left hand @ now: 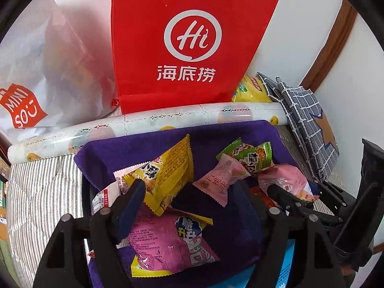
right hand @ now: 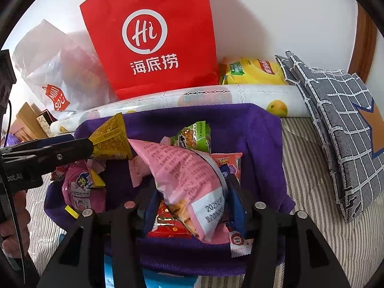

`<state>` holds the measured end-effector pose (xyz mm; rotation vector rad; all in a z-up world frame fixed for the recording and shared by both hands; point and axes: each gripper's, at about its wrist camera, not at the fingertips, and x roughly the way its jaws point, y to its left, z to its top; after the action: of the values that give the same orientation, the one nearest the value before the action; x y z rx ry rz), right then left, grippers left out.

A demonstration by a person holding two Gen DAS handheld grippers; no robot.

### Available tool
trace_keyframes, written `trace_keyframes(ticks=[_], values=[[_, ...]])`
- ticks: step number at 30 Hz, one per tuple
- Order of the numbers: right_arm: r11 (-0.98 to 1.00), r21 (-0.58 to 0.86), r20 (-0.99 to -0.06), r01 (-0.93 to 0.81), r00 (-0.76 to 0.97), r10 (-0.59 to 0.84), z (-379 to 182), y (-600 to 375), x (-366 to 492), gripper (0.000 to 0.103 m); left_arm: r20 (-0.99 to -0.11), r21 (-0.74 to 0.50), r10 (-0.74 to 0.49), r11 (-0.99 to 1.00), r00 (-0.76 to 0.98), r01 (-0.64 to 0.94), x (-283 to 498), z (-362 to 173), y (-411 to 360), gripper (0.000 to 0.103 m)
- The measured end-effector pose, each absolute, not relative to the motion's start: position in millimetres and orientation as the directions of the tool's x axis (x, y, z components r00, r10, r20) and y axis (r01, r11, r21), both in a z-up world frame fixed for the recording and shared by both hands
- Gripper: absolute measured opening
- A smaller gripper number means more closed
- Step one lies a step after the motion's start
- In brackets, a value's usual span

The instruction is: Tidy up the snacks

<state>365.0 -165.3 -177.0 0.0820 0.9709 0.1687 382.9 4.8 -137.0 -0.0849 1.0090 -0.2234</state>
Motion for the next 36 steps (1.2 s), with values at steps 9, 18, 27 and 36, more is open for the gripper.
trace_keyframes(ticks=[9, 18, 27, 36], values=[[0.983, 0.142, -0.807, -0.113, 0.562, 0.181, -174, -164, 362, 0.066, -0.821, -0.160, -0.203, 0.979, 0.534, 0.126, 378, -122, 9, 0.086], [0.982, 0.141, -0.754, -0.126, 0.629, 0.189, -143, -158, 343, 0.084, -0.801, -0.154, -0.195, 0.981, 0.565, 0.121, 358, -89, 17, 0.090], [0.991, 0.103, -0.728, -0.085, 0.672, 0.133, -94, -154, 307, 0.090, -0.780, -0.159, -0.204, 0.979, 0.591, 0.127, 312, -70, 18, 0.090], [0.994, 0.092, -0.701, -0.057, 0.705, 0.105, -51, -150, 247, 0.090, -0.748, -0.160, -0.199, 0.980, 0.634, 0.118, 245, -48, 20, 0.090]])
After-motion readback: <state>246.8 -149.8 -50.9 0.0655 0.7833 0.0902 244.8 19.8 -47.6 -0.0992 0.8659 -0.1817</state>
